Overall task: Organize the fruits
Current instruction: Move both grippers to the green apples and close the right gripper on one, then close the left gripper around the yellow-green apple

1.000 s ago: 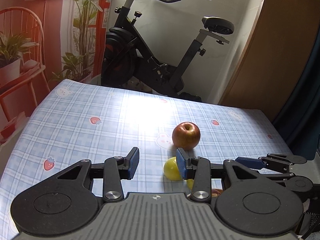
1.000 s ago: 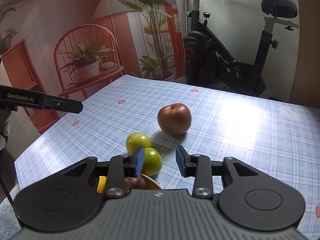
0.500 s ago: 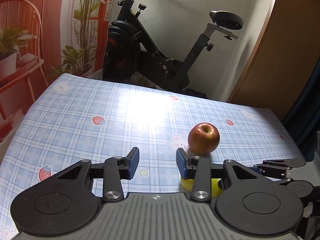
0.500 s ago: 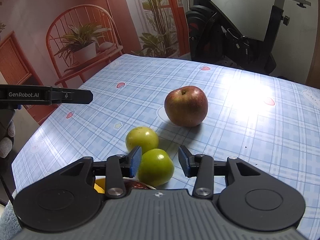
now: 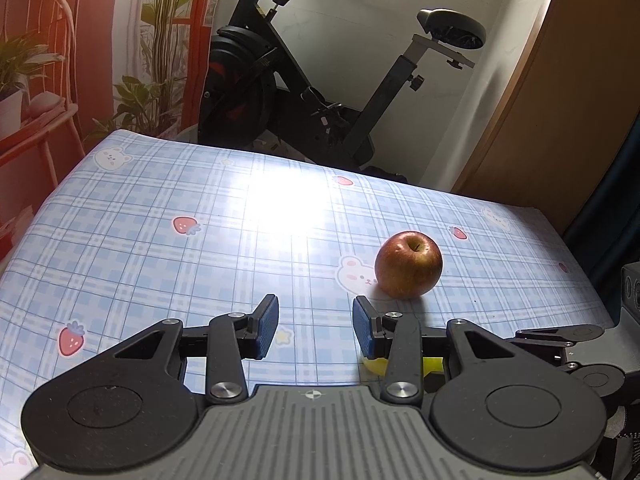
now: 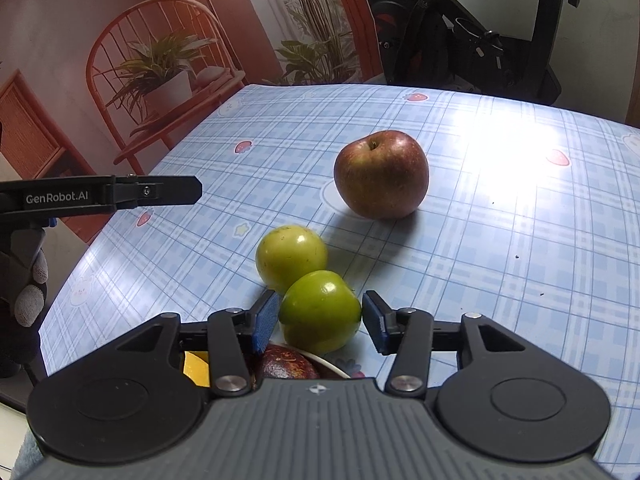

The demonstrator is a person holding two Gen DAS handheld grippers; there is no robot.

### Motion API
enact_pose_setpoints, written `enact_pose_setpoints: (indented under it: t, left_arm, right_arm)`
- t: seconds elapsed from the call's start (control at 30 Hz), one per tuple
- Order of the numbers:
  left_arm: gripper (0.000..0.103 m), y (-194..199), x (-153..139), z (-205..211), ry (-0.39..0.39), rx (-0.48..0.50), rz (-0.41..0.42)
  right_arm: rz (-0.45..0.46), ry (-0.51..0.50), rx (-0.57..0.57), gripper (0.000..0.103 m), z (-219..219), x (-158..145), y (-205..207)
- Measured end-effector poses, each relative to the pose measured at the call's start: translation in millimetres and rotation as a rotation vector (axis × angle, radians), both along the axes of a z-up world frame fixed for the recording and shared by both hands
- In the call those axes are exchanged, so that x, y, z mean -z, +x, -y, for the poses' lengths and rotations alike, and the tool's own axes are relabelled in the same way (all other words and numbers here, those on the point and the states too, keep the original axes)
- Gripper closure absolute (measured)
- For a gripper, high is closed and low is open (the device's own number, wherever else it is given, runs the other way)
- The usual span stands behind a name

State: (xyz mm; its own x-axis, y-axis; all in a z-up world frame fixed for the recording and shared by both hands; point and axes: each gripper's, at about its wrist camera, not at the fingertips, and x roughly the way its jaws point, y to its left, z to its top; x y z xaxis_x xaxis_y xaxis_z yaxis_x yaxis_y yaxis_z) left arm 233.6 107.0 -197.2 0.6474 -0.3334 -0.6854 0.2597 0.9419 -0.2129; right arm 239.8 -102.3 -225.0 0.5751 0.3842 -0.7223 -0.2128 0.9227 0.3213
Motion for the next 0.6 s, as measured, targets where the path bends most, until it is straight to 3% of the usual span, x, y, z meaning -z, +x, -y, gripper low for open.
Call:
enact_pose_setpoints:
  t: [0.27, 0.5, 0.6]
  left_arm:
    - [0.060, 1.9, 5.7, 14.7, 0.003, 0.059, -0.022]
    - [0.058, 14.2, 28.2, 45.6, 0.009, 0.128, -0.079]
    - [0.051, 18.7, 34.9, 51.3, -0.009, 0.132, -0.098]
  right_arm:
    - [0.030, -0.027, 0.028, 0.054, 11.2, -3.1, -8.2]
    - [0.056, -0.024, 0.108, 0.054, 35.7, -6.8, -23.8]
    - [0.071, -0.026, 0.128, 0.054, 42.4, -8.5, -33.0]
